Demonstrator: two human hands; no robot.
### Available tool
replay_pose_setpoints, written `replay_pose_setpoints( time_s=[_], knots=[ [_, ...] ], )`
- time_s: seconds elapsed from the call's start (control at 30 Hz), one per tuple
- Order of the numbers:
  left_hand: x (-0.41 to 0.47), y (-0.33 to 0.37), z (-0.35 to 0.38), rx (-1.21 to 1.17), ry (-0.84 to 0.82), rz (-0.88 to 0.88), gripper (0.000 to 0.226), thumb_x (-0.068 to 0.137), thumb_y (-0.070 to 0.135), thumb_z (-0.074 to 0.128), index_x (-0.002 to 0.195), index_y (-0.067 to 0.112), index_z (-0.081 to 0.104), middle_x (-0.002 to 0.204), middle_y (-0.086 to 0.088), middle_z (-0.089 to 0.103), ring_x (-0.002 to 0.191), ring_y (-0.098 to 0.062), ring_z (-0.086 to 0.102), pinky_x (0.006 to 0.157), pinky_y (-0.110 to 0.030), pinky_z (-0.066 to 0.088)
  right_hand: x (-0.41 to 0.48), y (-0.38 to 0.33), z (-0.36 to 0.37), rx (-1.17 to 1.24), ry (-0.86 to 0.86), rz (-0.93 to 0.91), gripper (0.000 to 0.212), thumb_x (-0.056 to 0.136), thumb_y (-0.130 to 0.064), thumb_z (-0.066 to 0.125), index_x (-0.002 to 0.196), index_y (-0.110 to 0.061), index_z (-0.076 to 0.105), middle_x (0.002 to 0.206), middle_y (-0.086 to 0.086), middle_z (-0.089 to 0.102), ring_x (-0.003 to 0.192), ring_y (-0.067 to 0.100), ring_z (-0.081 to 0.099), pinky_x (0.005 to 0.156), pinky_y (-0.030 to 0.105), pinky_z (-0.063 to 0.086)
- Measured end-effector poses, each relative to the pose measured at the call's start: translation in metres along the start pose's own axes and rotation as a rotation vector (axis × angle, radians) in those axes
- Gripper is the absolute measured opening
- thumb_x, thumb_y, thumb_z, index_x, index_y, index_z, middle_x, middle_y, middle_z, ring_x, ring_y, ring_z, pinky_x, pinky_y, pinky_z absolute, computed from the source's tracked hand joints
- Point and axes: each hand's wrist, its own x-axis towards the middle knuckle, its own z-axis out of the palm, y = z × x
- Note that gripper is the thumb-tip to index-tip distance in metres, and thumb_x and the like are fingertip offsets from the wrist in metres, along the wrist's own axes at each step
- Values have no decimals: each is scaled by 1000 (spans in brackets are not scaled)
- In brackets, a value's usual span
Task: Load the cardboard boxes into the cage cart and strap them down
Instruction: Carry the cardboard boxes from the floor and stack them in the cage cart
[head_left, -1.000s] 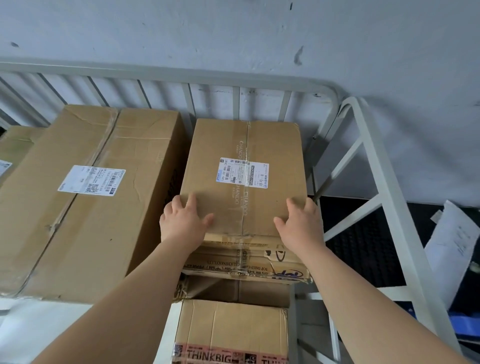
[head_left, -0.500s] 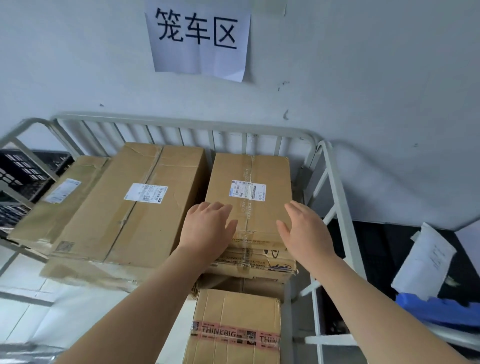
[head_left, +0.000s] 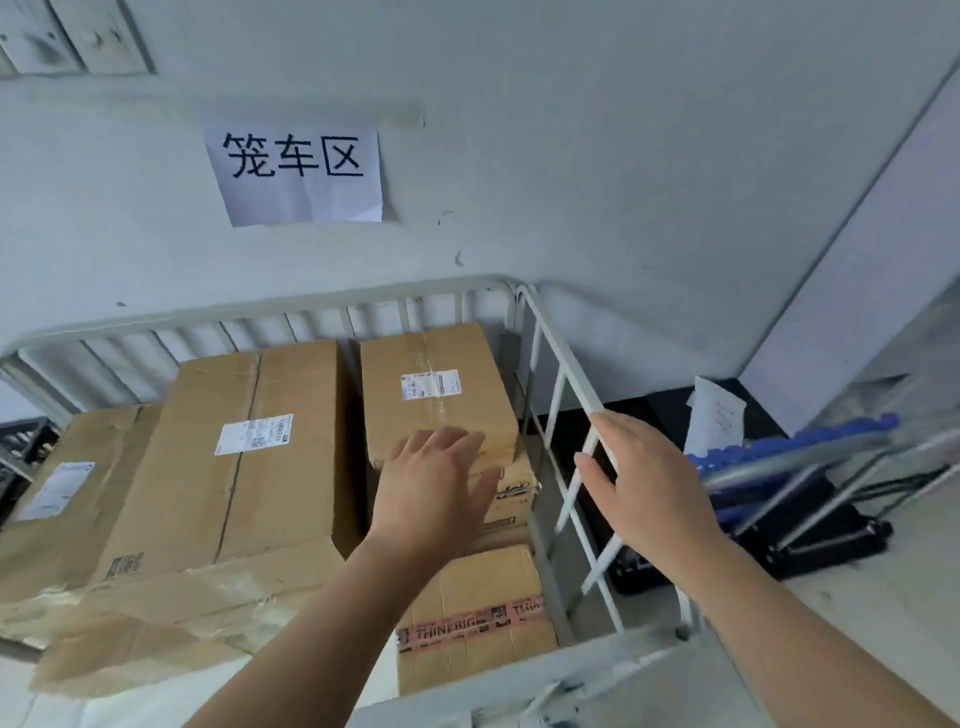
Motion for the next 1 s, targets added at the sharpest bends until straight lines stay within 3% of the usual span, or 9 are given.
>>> replay_pose_setpoints(
  time_s=[0.07, 0.27, 0.37, 0.5, 0.73, 0.87, 1.0],
  knots=[
    [-17, 11, -5, -19, -37, 95, 41, 93, 48, 46, 126, 29, 58, 127, 10, 59, 117, -18, 52, 101, -35, 35, -39, -8, -12, -17, 39, 84, 31, 90, -33, 54, 111, -11, 60, 106, 2, 65, 99, 18, 60, 81, 22, 42],
    [-68, 60, -7, -59, -173, 379, 45, 94, 53, 39, 132, 33, 53, 134, 14, 53, 125, -14, 46, 107, -33, 29, -170, -19, -35, -27, 120, 414, 42, 91, -31, 57, 126, -7, 56, 122, 5, 61, 115, 22, 55, 94, 30, 42],
    [-99, 97, -3, -81, -234, 548, 46, 94, 53, 38, 133, 32, 52, 134, 14, 53, 124, -14, 46, 107, -33, 29, -240, -16, -43, -61, 119, 602, 52, 95, -37, 47, 141, -12, 43, 145, 2, 45, 134, 16, 38, 109, 25, 25],
    [-149, 153, 8, -96, -293, 758, 44, 93, 51, 41, 129, 31, 55, 130, 14, 56, 123, -14, 48, 105, -30, 29, -341, -12, -56, -73, 177, 825, 54, 97, -41, 41, 146, -19, 36, 151, -4, 36, 139, 11, 29, 110, 17, 12],
    [-271, 274, 27, -149, -384, 1099, 47, 94, 50, 43, 133, 26, 53, 131, 9, 57, 122, -16, 49, 105, -31, 29, -526, -20, -83, -118, 295, 1193, 51, 95, -43, 46, 142, -24, 41, 147, -6, 41, 137, 11, 34, 108, 18, 18],
    [-368, 345, 35, -219, -444, 1270, 43, 92, 45, 51, 126, 21, 60, 122, 4, 64, 112, -20, 57, 101, -33, 36, -640, -33, -99, -147, 353, 1393, 50, 94, -44, 47, 141, -26, 44, 146, -8, 43, 136, 10, 35, 107, 18, 20],
    [-470, 408, 50, -213, -505, 1491, 49, 96, 50, 36, 135, 26, 51, 131, 10, 57, 122, -13, 49, 107, -28, 28, -747, -53, -111, -177, 367, 1573, 50, 94, -41, 50, 139, -20, 48, 143, -1, 48, 134, 15, 40, 109, 25, 25]
  ],
)
